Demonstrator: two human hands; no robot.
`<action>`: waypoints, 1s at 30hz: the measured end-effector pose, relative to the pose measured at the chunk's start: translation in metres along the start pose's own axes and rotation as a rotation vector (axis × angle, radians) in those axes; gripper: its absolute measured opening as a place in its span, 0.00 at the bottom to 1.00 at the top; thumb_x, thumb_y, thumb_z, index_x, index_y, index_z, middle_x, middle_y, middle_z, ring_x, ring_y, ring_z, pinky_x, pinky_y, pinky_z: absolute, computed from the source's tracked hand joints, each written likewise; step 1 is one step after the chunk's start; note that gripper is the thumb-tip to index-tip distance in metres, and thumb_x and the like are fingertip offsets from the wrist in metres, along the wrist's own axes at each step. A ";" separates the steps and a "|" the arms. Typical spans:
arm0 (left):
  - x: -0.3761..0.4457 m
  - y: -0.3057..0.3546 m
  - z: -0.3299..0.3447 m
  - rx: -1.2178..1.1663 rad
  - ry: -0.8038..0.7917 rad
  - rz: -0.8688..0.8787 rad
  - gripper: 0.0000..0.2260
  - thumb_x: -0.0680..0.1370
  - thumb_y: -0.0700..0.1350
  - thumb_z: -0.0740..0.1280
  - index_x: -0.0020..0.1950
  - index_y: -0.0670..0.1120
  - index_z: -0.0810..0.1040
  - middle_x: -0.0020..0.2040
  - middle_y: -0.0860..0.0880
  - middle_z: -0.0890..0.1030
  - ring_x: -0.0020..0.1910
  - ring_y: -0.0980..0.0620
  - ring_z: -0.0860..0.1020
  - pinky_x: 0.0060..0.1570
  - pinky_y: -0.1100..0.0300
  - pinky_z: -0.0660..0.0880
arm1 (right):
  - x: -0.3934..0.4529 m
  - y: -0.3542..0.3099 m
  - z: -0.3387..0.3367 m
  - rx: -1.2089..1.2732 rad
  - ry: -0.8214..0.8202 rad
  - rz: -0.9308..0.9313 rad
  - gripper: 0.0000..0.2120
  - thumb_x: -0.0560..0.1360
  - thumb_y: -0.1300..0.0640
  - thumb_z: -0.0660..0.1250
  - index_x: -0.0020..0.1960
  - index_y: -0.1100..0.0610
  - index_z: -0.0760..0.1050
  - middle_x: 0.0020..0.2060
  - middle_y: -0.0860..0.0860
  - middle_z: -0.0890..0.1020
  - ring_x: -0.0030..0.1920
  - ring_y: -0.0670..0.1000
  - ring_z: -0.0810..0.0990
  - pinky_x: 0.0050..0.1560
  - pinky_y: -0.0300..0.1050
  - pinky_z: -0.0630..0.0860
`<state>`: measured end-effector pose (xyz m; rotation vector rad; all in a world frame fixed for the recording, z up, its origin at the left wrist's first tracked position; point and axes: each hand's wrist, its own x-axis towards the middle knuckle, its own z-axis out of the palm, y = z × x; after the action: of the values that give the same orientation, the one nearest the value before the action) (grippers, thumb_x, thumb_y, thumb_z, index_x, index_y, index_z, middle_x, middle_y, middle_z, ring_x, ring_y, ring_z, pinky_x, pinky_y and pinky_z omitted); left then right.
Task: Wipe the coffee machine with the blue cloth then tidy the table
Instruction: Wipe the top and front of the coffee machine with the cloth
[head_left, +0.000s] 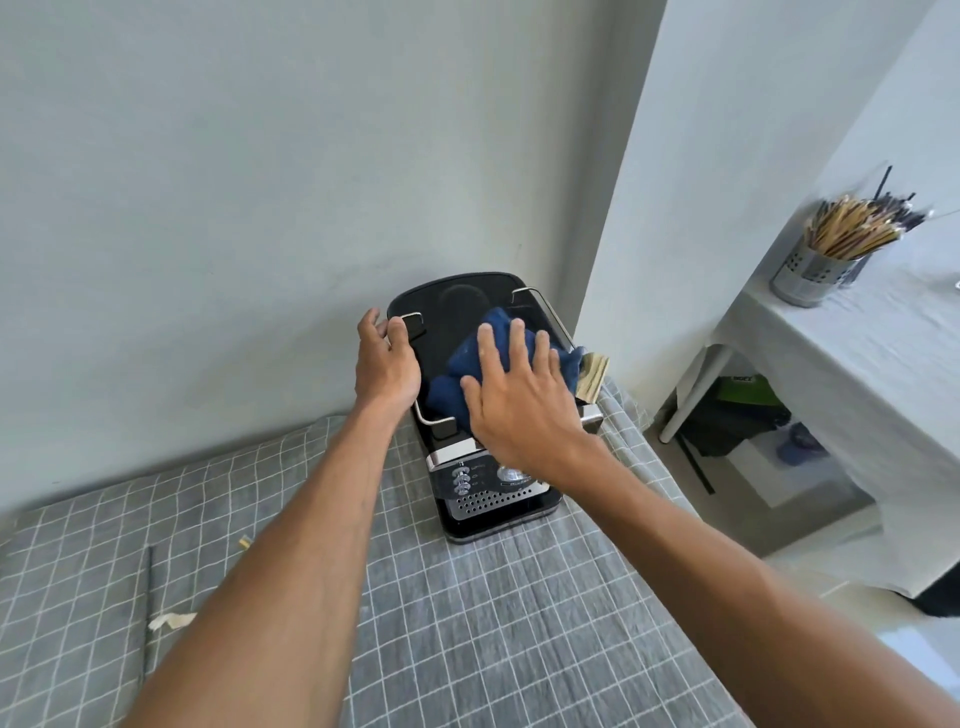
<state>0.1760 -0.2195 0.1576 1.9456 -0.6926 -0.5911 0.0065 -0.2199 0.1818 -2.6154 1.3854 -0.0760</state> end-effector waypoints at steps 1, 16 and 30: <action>-0.001 0.001 -0.001 0.010 -0.004 0.000 0.22 0.87 0.54 0.51 0.81 0.51 0.58 0.77 0.52 0.70 0.72 0.48 0.71 0.69 0.55 0.63 | 0.006 -0.004 -0.003 0.002 -0.006 0.065 0.33 0.85 0.43 0.46 0.83 0.60 0.44 0.81 0.68 0.48 0.79 0.75 0.48 0.78 0.69 0.49; -0.002 0.000 0.000 -0.047 -0.009 0.012 0.21 0.87 0.51 0.52 0.80 0.52 0.60 0.78 0.51 0.69 0.73 0.49 0.71 0.70 0.56 0.63 | 0.025 0.010 0.000 0.011 0.020 -0.068 0.30 0.86 0.46 0.45 0.84 0.58 0.46 0.82 0.63 0.49 0.82 0.66 0.48 0.80 0.63 0.50; -0.002 -0.003 0.003 -0.068 0.037 0.049 0.19 0.86 0.51 0.53 0.78 0.56 0.65 0.73 0.47 0.75 0.69 0.46 0.74 0.70 0.49 0.67 | 0.018 0.003 0.001 0.006 0.032 0.004 0.30 0.86 0.45 0.45 0.84 0.55 0.43 0.82 0.64 0.47 0.82 0.68 0.46 0.80 0.64 0.49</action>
<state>0.1729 -0.2188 0.1537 1.8673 -0.6865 -0.5404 0.0143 -0.2358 0.1795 -2.6177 1.3976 -0.1213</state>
